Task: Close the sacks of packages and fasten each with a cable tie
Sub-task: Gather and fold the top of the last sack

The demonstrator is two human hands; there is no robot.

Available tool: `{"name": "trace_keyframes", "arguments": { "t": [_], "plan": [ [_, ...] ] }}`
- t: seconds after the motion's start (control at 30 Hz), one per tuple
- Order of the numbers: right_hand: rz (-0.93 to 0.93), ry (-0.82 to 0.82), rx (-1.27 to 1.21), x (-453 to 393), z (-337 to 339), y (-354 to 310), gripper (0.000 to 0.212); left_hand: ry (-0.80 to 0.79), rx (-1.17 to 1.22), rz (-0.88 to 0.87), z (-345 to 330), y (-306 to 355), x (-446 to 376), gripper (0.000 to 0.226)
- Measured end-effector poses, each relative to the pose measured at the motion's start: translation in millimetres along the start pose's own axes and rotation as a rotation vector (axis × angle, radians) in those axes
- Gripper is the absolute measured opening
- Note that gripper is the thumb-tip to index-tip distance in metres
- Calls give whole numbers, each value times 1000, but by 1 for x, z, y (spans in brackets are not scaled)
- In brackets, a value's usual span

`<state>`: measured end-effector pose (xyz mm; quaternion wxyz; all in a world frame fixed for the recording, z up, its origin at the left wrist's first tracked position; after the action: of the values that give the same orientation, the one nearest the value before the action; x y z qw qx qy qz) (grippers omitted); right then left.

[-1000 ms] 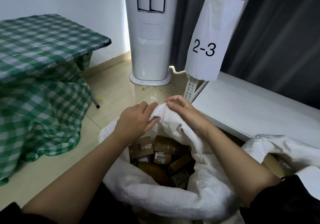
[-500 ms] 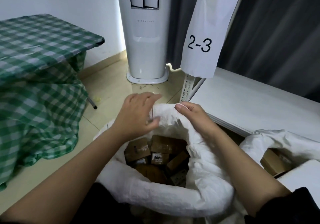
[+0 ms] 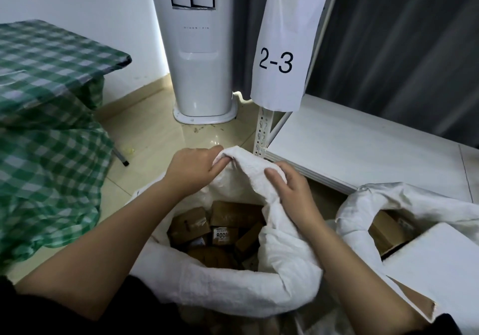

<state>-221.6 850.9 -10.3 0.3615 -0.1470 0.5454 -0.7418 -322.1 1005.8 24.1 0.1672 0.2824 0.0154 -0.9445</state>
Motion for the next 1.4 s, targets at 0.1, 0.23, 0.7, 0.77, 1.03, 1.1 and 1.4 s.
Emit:
{"name": "trace_keyframes", "arguments": {
  "t": [0.1,0.23,0.7,0.77,1.03,1.1,1.4],
  "plan": [
    [-81,-97,-279,-11,1,-8,16,1,70,-72,6,6,-3,49],
    [-81,-214,-408,-17,-4,-24,20,58,149,-324,28,68,-11,71],
    [-329,157,418,26,40,26,87,214,-150,-373,23,94,-28,50],
    [-385,142,311,34,37,35,77,227,-141,-357,29,94,-29,49],
    [-206,333,-250,42,55,22,22,161,-170,-337,22,77,-32,57],
    [-216,225,-384,40,55,17,20,84,-178,-352,15,64,-33,53],
    [-274,8,-800,29,49,8,13,-1,98,-534,24,114,-25,76]
  ]
}}
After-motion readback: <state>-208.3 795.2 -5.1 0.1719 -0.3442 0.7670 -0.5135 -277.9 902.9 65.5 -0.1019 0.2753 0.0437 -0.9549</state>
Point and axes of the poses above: each hand's wrist, its own x-axis away from the middle knuckle, its own z-axis out of the back of the hand, y = z × x, the point moved 10 cm from there along -x, towards the middle knuckle, and after that the axes turned 4 degrees about y, right-handed, at the moved point
